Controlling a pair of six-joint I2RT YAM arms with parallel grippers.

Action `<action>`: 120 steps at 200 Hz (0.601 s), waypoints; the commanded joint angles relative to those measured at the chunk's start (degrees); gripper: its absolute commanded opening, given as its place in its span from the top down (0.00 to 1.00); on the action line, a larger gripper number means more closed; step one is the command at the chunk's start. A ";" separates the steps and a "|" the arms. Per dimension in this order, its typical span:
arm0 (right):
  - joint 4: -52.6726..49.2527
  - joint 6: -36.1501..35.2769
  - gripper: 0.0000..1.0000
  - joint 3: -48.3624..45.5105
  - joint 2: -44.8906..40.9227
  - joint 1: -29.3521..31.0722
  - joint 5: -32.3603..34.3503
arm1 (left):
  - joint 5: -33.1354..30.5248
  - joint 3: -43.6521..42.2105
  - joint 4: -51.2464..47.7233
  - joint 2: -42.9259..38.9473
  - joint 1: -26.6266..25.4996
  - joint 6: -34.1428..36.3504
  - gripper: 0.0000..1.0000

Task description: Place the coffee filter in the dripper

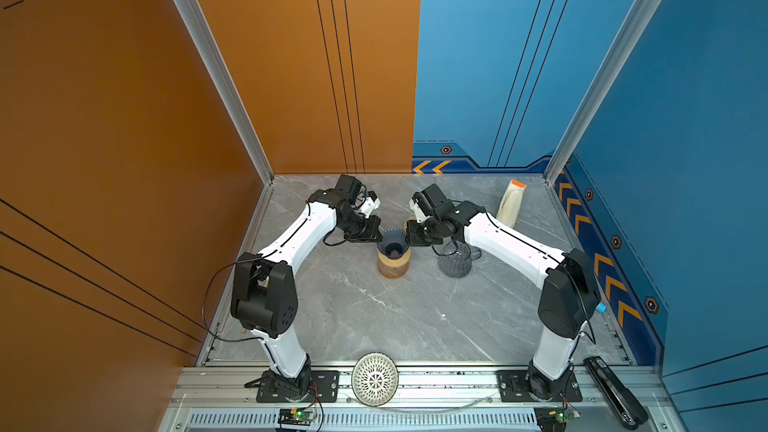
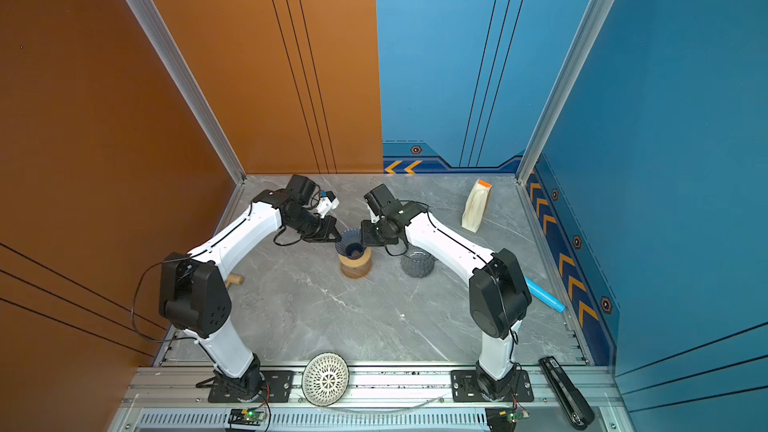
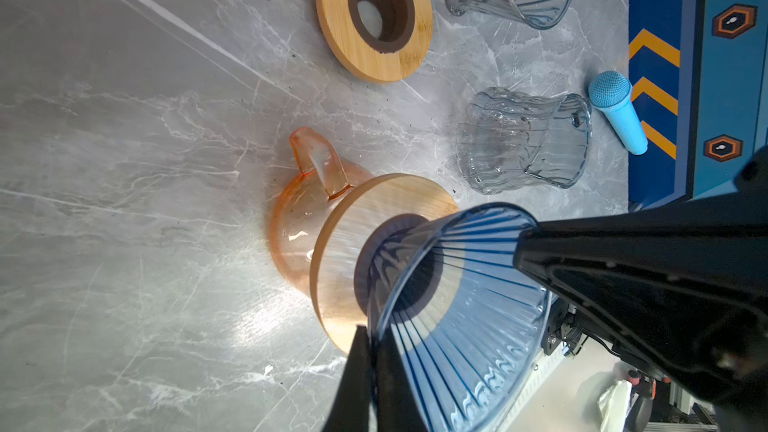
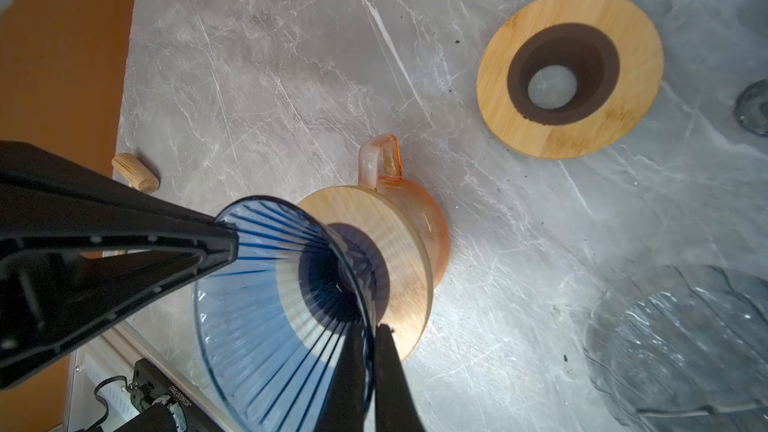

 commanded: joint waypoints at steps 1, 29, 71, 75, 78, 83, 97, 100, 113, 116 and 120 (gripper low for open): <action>-3.91 -1.94 1.00 -5.67 1.36 -0.49 4.26 | -6.24 -2.19 -3.87 3.16 -1.37 2.40 0.98; 0.72 -2.34 1.00 -10.23 -1.60 -0.40 4.71 | -7.52 -3.75 -3.86 2.46 -1.55 2.60 0.99; 1.51 -3.97 1.00 -10.16 -0.84 -0.40 2.72 | -8.29 -4.73 -3.83 1.42 -1.16 2.58 0.99; 1.38 -4.02 1.00 -9.78 -0.56 -0.40 2.11 | -8.36 -4.62 -3.86 1.14 -1.04 2.62 0.99; 1.27 -4.02 1.00 -9.46 -0.30 -0.40 1.65 | -8.37 -4.56 -3.87 1.03 -0.88 2.65 0.99; 1.07 -4.15 1.00 -8.81 0.19 -0.31 0.84 | -8.20 -4.50 -3.87 0.69 -0.53 2.62 0.99; 0.16 -4.27 1.00 -7.07 1.44 -0.09 -0.75 | -7.46 -4.13 -4.09 0.07 0.51 2.68 0.98; -0.03 -4.35 1.00 -6.65 1.70 -0.04 -1.01 | -7.47 -3.99 -4.29 -0.04 0.80 2.83 0.98; -0.66 -4.79 1.00 -4.97 2.77 0.37 -2.16 | -8.00 -3.34 -5.29 -0.39 1.65 3.49 0.98; -0.83 -4.87 1.00 -4.60 3.05 0.46 -2.35 | -8.17 -3.20 -5.60 -0.36 1.81 3.62 0.98; -0.87 -4.96 1.00 -4.11 3.39 0.61 -2.46 | -8.16 -3.06 -5.91 -0.48 2.05 3.85 0.98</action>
